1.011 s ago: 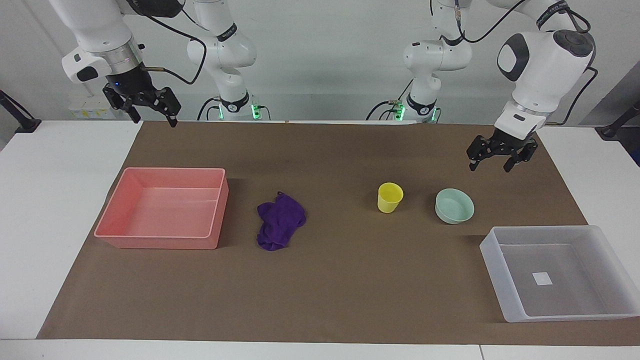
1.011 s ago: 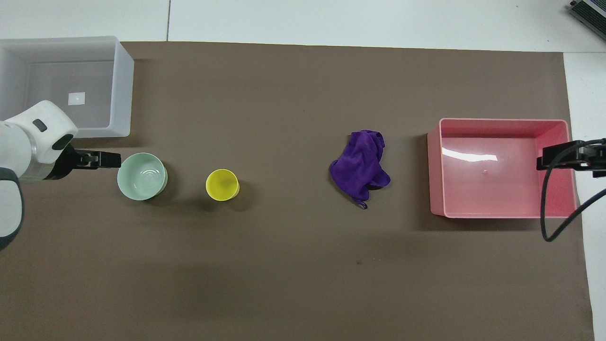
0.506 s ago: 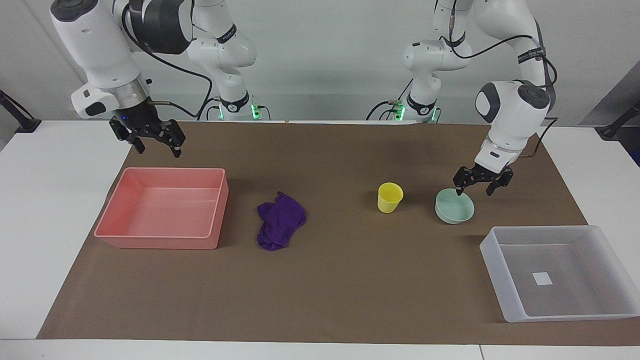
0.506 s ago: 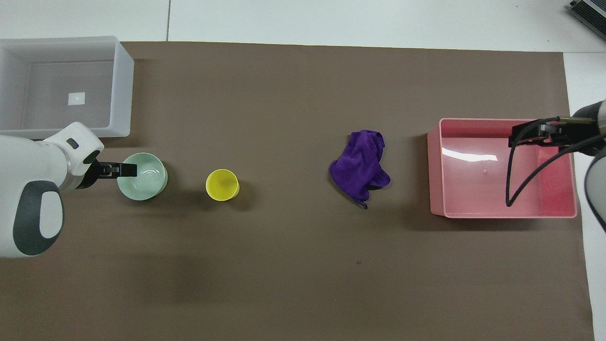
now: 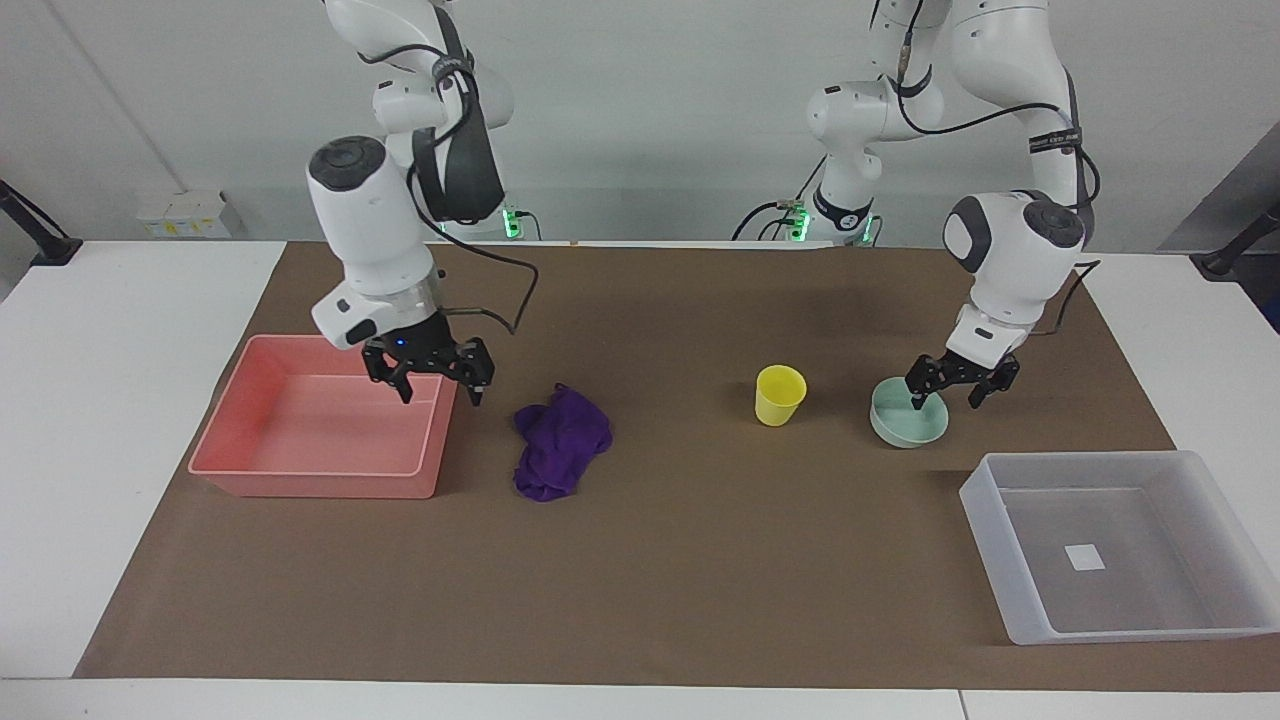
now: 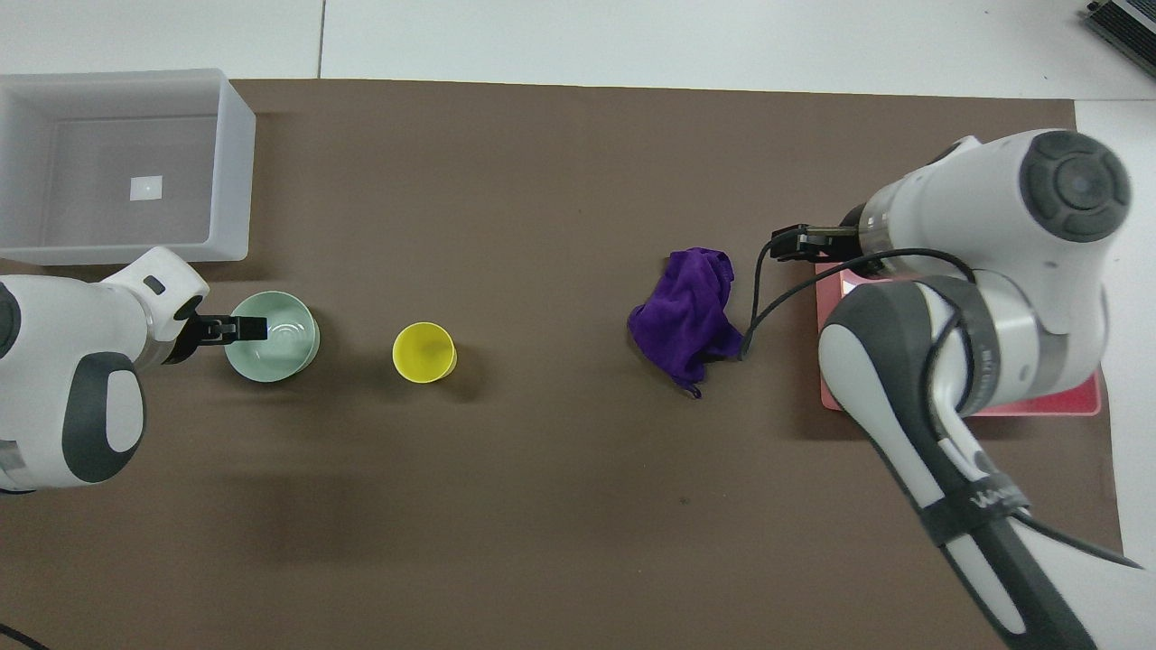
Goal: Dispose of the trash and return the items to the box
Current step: 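Grasp the green bowl with the left gripper while the right gripper grasps the cloth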
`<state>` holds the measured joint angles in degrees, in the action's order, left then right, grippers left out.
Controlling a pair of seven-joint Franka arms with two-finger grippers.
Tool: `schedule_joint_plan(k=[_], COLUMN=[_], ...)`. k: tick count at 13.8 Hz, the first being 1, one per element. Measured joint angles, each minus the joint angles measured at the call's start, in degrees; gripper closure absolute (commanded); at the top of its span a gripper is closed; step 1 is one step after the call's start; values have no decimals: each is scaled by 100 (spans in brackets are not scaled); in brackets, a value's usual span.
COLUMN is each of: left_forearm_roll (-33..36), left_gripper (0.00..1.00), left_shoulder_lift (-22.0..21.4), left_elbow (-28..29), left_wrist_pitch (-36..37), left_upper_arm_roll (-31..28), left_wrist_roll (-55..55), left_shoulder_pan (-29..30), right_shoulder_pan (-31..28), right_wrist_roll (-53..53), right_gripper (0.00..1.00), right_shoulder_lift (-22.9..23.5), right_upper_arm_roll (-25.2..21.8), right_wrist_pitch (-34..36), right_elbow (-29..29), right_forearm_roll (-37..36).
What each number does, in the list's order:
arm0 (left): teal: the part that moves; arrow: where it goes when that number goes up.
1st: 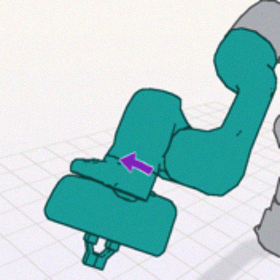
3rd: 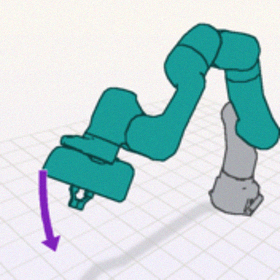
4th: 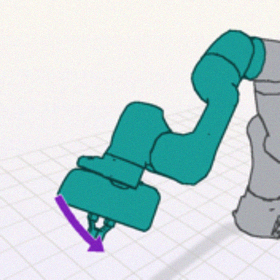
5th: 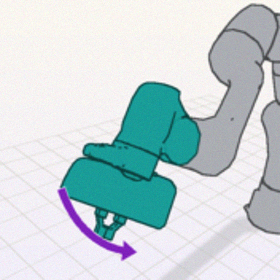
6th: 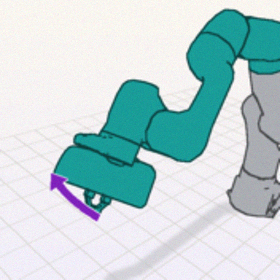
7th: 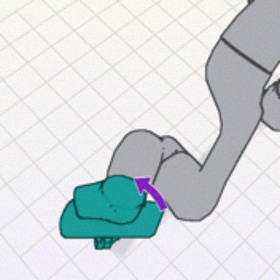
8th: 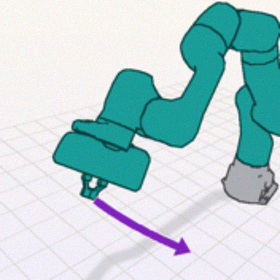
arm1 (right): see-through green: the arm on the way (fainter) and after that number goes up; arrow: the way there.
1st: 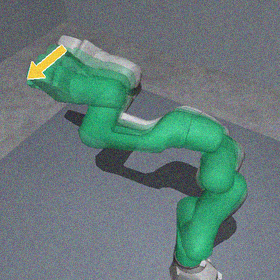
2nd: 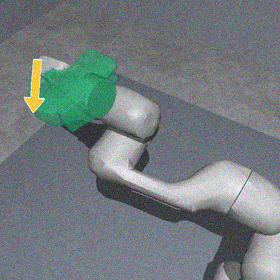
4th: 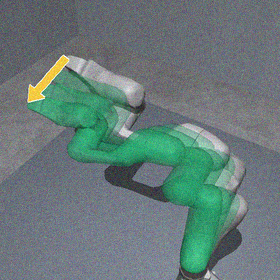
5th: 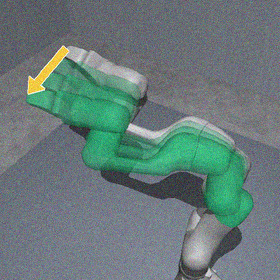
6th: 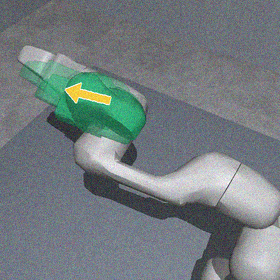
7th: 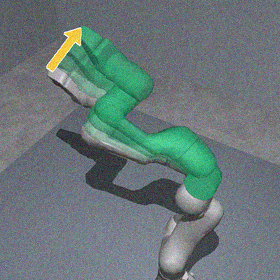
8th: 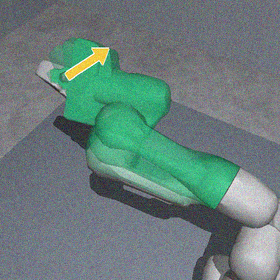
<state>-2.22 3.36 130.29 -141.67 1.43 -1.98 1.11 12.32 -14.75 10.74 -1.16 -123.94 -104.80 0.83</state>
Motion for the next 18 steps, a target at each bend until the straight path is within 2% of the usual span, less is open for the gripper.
schedule_joint_plan(k=[4, 5, 6, 9, 10, 16, 17, 18], left_forearm_roll=[0, 0, -1, -104, -200, -294, -295, -296], left_gripper=[1, 9, 24, 95, 100, 100, 100, 100], left_shoulder_lift=[57, 68, 93, 176, 187, 142, 123, 99], left_elbow=[35, 58, 71, 74, 74, 65, 45, -13], left_wrist_pitch=[-64, -115, -173, -295, -339, -375, -367, -324], left_upper_arm_roll=[-2, 0, 1, 6, 17, 47, 41, 28], left_wrist_roll=[7, 18, 27, 182, 278, 429, 429, 429], left_shoulder_pan=[31, 32, 32, 32, 32, 31, 32, 34], right_shoulder_pan=[383, 474, 571, 791, 801, 797, 797, 797], right_wrist_roll=[-205, -208, -212, -228, -228, -228, -228, -227], right_gripper=[0, 0, 0, 0, 0, 0, 16, 44], right_shoulder_lift=[452, 511, 561, 727, 781, 989, 1016, 1037], right_upper_arm_roll=[4, 5, 5, 7, 7, -2, -2, -2], right_wrist_pitch=[-665, -878, -1120, -1638, -1731, -1961, -1963, -1966], right_elbow=[-254, -372, -508, -757, -777, -791, -791, -792], right_forearm_roll=[2, 3, 3, 3, 3, 243, 247, 248])
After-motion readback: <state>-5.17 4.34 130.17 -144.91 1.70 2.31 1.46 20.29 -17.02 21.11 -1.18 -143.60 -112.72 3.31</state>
